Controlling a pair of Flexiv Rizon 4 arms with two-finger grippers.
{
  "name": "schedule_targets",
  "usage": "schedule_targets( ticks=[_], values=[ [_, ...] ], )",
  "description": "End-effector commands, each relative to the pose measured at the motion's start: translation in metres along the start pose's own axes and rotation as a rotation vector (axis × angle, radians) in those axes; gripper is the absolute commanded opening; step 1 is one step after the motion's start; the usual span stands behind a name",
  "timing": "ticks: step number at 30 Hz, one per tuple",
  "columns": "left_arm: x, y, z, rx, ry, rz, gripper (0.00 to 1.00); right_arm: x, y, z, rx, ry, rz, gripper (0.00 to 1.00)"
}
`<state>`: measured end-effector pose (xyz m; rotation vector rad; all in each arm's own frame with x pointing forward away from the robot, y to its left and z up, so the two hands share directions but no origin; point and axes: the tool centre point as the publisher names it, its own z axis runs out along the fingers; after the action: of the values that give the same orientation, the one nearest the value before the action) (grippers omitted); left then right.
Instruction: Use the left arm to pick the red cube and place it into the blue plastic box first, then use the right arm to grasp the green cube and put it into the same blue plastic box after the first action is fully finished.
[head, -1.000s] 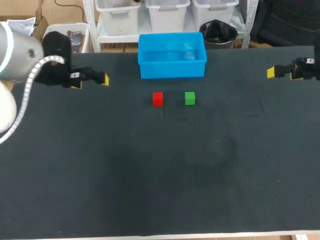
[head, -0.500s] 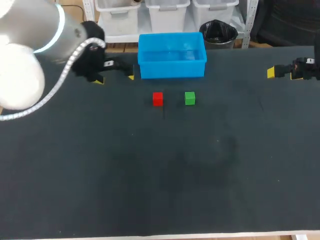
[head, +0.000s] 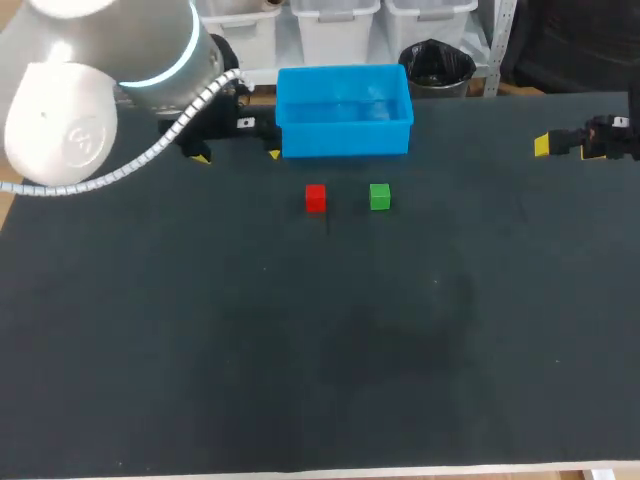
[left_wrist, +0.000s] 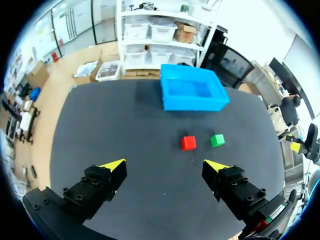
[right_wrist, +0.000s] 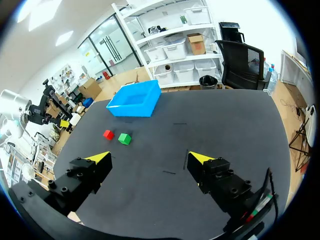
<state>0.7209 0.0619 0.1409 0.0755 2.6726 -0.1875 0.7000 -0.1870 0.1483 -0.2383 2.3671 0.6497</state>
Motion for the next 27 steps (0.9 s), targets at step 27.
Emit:
schedule_targets(
  ticks=[27],
  values=[
    [-0.029, -0.057, 0.042, -0.142, 0.213, -0.023, 1.0, 0.0, 0.001, 0.0, 0.003, 0.001, 0.001, 1.0]
  ],
)
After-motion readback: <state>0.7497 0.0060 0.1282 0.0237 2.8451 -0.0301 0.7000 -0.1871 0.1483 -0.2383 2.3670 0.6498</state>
